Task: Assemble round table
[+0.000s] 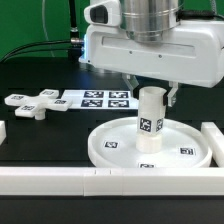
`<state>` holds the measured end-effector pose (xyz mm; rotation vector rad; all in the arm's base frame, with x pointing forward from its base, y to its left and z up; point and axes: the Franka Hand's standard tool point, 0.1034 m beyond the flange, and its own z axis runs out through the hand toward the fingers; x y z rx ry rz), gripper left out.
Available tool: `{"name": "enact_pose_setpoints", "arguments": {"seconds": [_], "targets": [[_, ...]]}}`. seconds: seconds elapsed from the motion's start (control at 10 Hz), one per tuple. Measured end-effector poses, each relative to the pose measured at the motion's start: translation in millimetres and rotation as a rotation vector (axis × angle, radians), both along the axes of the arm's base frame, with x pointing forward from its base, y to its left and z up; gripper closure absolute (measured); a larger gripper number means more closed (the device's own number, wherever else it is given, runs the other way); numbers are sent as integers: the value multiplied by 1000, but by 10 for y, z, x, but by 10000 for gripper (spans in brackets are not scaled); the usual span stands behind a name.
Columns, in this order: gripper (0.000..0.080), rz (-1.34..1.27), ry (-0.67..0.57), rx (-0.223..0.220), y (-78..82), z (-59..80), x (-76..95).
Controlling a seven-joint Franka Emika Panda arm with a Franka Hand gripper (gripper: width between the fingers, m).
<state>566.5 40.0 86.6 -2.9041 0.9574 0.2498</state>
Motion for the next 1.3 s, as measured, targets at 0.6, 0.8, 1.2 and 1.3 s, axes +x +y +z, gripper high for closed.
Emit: {"name": "enact_pose_setpoints", "arguments": {"seconds": [0.6, 0.8, 1.2, 1.3], "targets": [[390, -581, -26, -8, -19, -12, -66], [390, -775, -48, 28, -22, -16, -53], [378, -956, -49, 66, 9, -15, -58], [378, -929, -54, 67, 11, -18, -59]]}}
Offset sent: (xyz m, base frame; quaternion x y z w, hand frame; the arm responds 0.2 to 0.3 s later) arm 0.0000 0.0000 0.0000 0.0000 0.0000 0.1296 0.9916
